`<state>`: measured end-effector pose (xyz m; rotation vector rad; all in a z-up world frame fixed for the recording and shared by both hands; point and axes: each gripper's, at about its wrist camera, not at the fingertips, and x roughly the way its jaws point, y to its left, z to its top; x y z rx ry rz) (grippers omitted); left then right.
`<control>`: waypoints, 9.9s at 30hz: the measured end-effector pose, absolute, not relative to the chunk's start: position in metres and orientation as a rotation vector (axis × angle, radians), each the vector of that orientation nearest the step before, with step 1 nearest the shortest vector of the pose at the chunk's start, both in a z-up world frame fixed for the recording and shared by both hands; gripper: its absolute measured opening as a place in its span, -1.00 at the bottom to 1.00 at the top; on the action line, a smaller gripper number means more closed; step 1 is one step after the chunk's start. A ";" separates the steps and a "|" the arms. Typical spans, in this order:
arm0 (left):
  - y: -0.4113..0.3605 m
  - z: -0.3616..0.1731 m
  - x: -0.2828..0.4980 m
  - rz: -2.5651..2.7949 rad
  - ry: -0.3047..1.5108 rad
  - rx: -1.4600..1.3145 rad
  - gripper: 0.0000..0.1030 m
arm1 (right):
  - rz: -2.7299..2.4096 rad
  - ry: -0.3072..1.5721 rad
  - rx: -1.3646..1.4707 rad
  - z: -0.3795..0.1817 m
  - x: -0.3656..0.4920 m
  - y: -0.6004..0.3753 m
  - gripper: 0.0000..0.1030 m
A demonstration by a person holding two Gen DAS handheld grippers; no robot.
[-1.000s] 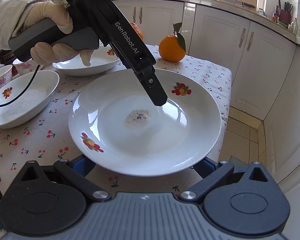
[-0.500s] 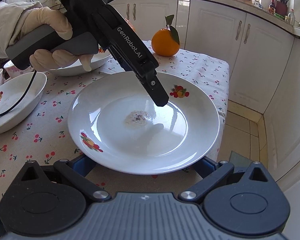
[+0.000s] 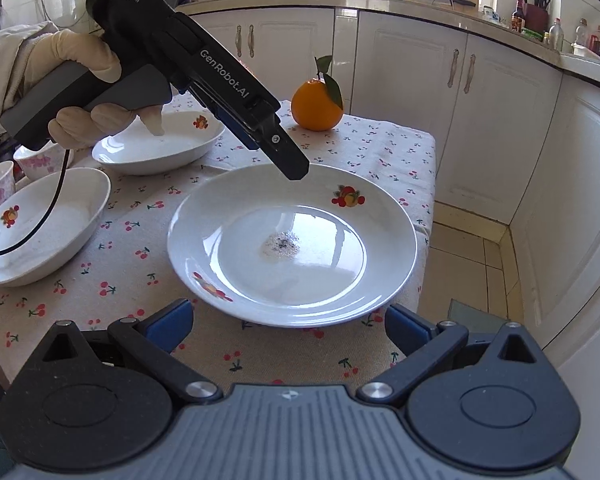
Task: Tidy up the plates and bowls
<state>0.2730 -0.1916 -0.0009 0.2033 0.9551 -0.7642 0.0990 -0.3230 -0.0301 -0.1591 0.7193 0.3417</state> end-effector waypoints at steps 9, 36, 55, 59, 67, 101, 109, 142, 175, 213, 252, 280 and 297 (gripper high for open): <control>-0.154 0.045 0.198 -0.727 0.789 0.222 0.78 | 0.334 0.604 -0.235 -0.001 0.066 -0.286 1.00; -0.008 -0.017 0.031 -0.342 0.722 0.268 0.88 | 0.419 0.621 -0.188 -0.016 0.036 -0.233 1.00; 0.014 -0.068 0.041 -0.371 0.813 0.175 0.93 | 0.510 0.709 -0.181 -0.017 0.056 -0.204 1.00; 0.013 -0.070 0.042 -0.368 0.806 0.158 0.99 | 0.571 0.777 -0.149 -0.026 0.072 -0.199 1.00; 0.011 -0.070 0.046 -0.349 0.815 0.149 1.00 | 0.657 0.890 -0.059 -0.040 0.098 -0.188 1.00; 0.010 -0.071 0.048 -0.376 0.780 0.151 0.99 | 0.868 1.063 -0.116 -0.048 0.200 -0.132 1.00; 0.007 -0.071 0.051 -0.395 0.777 0.157 0.99 | 0.932 1.094 -0.037 -0.046 0.217 -0.137 1.00; 0.002 -0.062 0.053 -0.417 0.773 0.193 0.97 | 1.007 1.100 0.005 -0.034 0.227 -0.141 1.00; -0.108 -0.022 0.126 -0.737 0.725 0.289 0.97 | 0.674 0.930 0.085 0.016 0.218 -0.289 1.00; -0.164 -0.044 0.176 -0.847 0.810 0.344 0.97 | 0.507 0.938 0.223 -0.020 0.231 -0.367 1.00; -0.153 -0.044 0.170 -0.817 0.765 0.290 0.99 | 0.268 0.969 0.120 -0.007 0.206 -0.356 1.00; -0.061 -0.033 0.151 -0.332 0.684 0.155 0.99 | 0.233 0.706 0.008 0.023 0.122 -0.267 1.00; -0.035 -0.071 0.195 -0.159 0.795 0.044 0.99 | 0.317 0.745 -0.063 0.020 0.148 -0.253 1.00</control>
